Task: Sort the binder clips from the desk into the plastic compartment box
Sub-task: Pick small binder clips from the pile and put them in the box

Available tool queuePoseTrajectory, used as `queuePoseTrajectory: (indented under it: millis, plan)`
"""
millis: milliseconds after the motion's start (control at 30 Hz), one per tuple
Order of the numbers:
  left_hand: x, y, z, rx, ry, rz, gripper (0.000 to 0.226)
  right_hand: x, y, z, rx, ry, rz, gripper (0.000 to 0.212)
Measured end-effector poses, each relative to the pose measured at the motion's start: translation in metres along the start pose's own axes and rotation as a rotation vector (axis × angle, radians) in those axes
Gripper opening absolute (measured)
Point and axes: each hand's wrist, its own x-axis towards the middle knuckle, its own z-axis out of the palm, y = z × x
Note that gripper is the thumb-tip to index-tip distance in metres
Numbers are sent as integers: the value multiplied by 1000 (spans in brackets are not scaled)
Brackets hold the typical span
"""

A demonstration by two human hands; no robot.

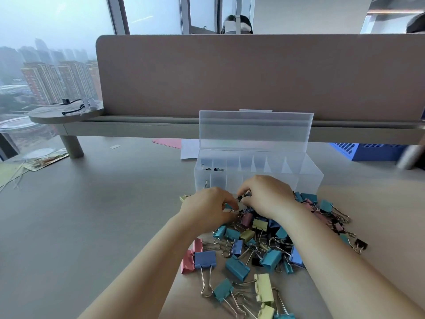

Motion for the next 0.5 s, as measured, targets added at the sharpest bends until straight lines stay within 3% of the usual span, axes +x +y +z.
queuePoseTrajectory:
  millis: [167, 300, 500]
  plan:
    - [2, -3, -2, -6, -25, 16, 6, 1, 0, 0, 9, -47, 13, 19]
    - [3, -12, -7, -113, -46, -4, 9, 1, 5, -4, 30, -67, 36, 12]
    - [5, -24, -15, -235, 69, -104, 7, 2, 3, -1, -7, -47, 26, 13]
